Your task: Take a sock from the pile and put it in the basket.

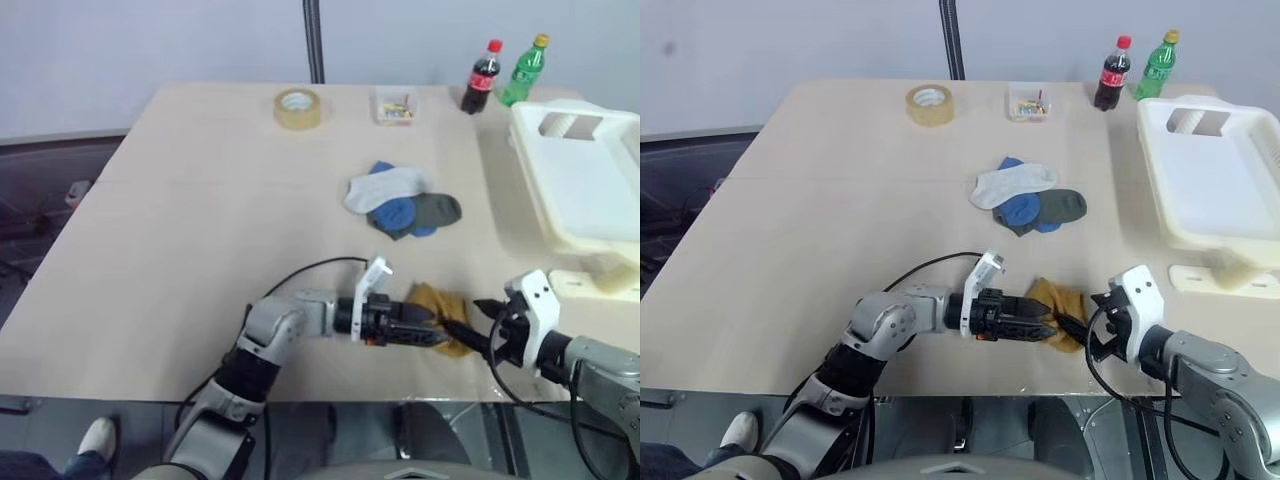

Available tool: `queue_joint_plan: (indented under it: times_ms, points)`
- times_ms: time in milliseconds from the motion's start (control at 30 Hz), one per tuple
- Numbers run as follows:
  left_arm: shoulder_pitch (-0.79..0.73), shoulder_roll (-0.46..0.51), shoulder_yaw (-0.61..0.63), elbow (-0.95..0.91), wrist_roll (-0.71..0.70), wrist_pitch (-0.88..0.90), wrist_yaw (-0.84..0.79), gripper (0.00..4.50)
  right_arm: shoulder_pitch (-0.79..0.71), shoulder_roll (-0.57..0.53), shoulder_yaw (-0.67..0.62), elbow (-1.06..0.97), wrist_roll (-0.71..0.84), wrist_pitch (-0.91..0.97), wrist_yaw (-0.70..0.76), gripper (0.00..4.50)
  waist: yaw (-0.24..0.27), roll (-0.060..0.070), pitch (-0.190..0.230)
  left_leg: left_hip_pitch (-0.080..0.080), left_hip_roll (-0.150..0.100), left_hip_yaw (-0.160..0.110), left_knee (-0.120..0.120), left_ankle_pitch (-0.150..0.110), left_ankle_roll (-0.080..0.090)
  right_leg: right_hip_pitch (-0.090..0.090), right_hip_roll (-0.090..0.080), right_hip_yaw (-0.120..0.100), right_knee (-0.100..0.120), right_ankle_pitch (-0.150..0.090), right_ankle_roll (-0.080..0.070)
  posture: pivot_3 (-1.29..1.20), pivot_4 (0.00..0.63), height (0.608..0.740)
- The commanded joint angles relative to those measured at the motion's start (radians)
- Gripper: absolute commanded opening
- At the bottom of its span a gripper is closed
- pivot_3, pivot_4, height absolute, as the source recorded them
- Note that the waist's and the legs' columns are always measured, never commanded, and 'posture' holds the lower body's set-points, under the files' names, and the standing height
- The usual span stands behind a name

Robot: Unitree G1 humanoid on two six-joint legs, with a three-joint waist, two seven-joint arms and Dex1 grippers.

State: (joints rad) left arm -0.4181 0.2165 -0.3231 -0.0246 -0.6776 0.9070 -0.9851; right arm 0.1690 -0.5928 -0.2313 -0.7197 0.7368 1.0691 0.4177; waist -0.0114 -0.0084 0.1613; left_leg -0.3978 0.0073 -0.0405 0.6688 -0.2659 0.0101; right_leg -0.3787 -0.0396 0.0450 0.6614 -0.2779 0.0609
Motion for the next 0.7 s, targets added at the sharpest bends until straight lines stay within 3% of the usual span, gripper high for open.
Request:
queue_joint_plan:
  times_ms: [33, 333, 433, 700]
  points:
    - [0.01, -0.011, 0.012, -0.021, -0.01, -0.012, -0.003, 3.49, 0.006, 0.013, 0.004, -0.005, 0.027, 0.023, -0.017, 4.47, 0.0, 0.0, 0.0, 0.0, 0.0, 0.0, 0.0, 0.0, 0.0, 0.0, 0.0, 0.0, 0.0, 0.0, 0.0, 0.0, 0.15, 0.74]
    - [0.016, -0.016, 0.017, -0.024, 0.0, -0.043, -0.007, 3.49, -0.009, 0.049, 0.072, 0.02, 0.036, 0.025, -0.02, 4.47, -0.003, 0.0, 0.0, 0.001, 0.0, 0.0, 0.0, 0.0, 0.0, 0.0, 0.0, 0.0, 0.0, 0.0, 0.0, 0.0, 0.15, 0.74]
    - [0.018, -0.016, 0.017, -0.024, 0.003, -0.05, -0.005, 3.49, -0.026, 0.065, 0.089, 0.029, 0.039, 0.018, -0.017, 3.68, -0.003, 0.0, 0.0, 0.001, 0.001, 0.0, 0.0, 0.0, 0.0, 0.0, 0.001, 0.0, 0.0, 0.0, 0.0, 0.0, 0.15, 0.74]
    - [0.02, -0.012, 0.019, -0.025, 0.013, -0.065, 0.004, 3.49, -0.024, 0.057, 0.104, 0.038, 0.043, 0.005, 0.007, 0.49, -0.002, 0.0, 0.0, 0.0, 0.001, 0.0, 0.0, 0.0, 0.0, 0.0, 0.001, 0.0, 0.0, 0.0, 0.0, 0.0, 0.15, 0.74]
